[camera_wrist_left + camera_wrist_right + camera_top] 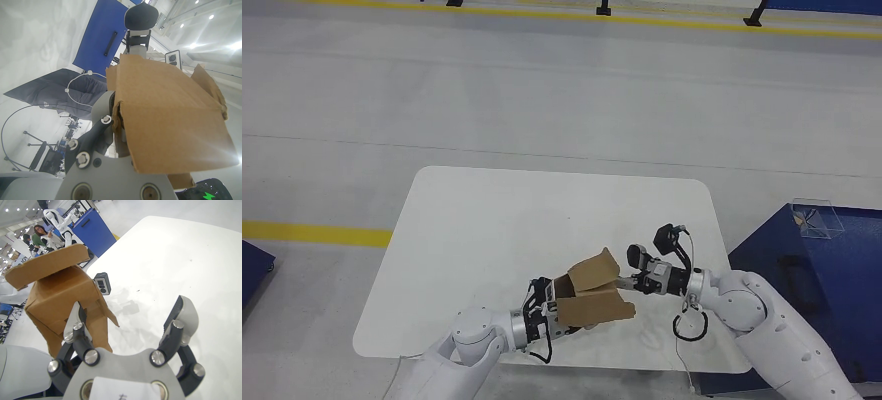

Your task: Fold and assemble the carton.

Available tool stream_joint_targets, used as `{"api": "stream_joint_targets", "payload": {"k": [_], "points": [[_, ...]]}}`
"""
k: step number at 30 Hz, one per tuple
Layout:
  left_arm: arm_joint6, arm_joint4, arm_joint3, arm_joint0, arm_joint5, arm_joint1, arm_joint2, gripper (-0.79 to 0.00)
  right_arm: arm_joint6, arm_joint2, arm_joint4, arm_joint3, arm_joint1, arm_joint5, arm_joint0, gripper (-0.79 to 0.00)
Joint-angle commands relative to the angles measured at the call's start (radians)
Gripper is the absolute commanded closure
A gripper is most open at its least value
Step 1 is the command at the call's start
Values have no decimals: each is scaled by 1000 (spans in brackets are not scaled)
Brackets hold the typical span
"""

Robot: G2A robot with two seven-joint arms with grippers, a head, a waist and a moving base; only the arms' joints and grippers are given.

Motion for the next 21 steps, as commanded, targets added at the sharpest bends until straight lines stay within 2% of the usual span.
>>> {"api": "stream_joint_targets", "payload": {"k": [1, 21], "points": [[3, 1, 1, -1, 2, 0, 0, 0, 6, 0, 2, 4, -2, -4, 3, -785], [13, -1, 9, -13, 7, -6, 19, 0, 49, -14, 42, 50, -27, -41, 34, -785]]}}
